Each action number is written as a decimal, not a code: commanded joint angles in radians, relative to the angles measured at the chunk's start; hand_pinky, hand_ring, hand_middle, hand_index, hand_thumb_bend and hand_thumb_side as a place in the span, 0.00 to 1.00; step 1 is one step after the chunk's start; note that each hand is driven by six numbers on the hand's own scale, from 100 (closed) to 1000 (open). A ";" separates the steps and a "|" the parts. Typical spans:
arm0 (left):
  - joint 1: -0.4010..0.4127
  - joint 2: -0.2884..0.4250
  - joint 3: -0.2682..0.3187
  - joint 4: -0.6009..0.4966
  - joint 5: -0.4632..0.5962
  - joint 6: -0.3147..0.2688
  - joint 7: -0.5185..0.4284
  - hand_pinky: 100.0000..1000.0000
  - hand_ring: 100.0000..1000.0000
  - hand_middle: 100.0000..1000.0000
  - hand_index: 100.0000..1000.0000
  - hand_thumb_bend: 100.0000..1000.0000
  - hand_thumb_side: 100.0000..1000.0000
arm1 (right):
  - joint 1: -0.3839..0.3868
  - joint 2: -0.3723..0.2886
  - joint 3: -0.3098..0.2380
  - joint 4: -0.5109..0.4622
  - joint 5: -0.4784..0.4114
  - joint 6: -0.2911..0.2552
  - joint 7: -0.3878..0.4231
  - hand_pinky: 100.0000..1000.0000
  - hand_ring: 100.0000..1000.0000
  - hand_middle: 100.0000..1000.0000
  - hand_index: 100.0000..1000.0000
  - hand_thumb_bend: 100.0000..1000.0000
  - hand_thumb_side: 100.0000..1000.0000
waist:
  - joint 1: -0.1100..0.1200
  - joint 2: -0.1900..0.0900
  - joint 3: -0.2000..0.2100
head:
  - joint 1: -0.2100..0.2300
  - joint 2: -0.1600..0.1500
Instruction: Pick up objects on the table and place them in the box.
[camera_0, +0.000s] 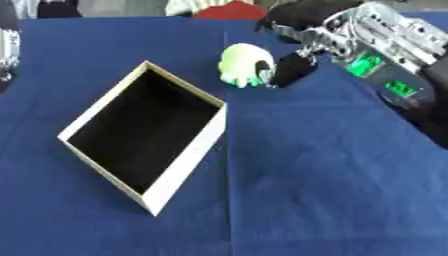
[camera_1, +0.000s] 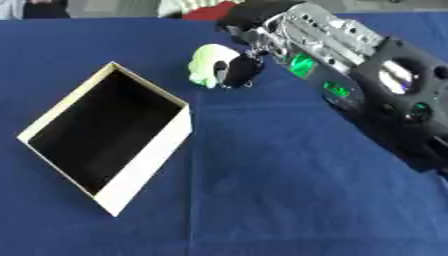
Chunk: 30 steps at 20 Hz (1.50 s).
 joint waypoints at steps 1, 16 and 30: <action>-0.008 0.011 0.002 -0.019 0.010 -0.001 -0.005 0.46 0.61 0.52 0.75 0.19 0.49 | -0.020 0.018 -0.032 0.074 0.022 0.015 0.004 0.98 1.00 0.90 0.99 0.00 0.43 | 0.004 -0.016 0.003 | -0.005 -0.008; -0.007 0.000 0.002 -0.019 0.022 0.001 -0.009 0.46 0.61 0.51 0.75 0.20 0.50 | -0.020 0.109 -0.097 0.261 0.001 -0.022 -0.132 0.97 0.97 0.90 1.00 0.00 0.50 | 0.012 -0.006 0.009 | -0.007 -0.017; -0.005 -0.004 0.001 -0.019 0.028 0.000 -0.021 0.46 0.61 0.51 0.75 0.17 0.49 | -0.047 0.121 -0.124 0.237 0.034 -0.022 -0.124 0.97 0.97 0.90 1.00 0.00 0.41 | 0.007 0.006 0.015 | -0.009 -0.023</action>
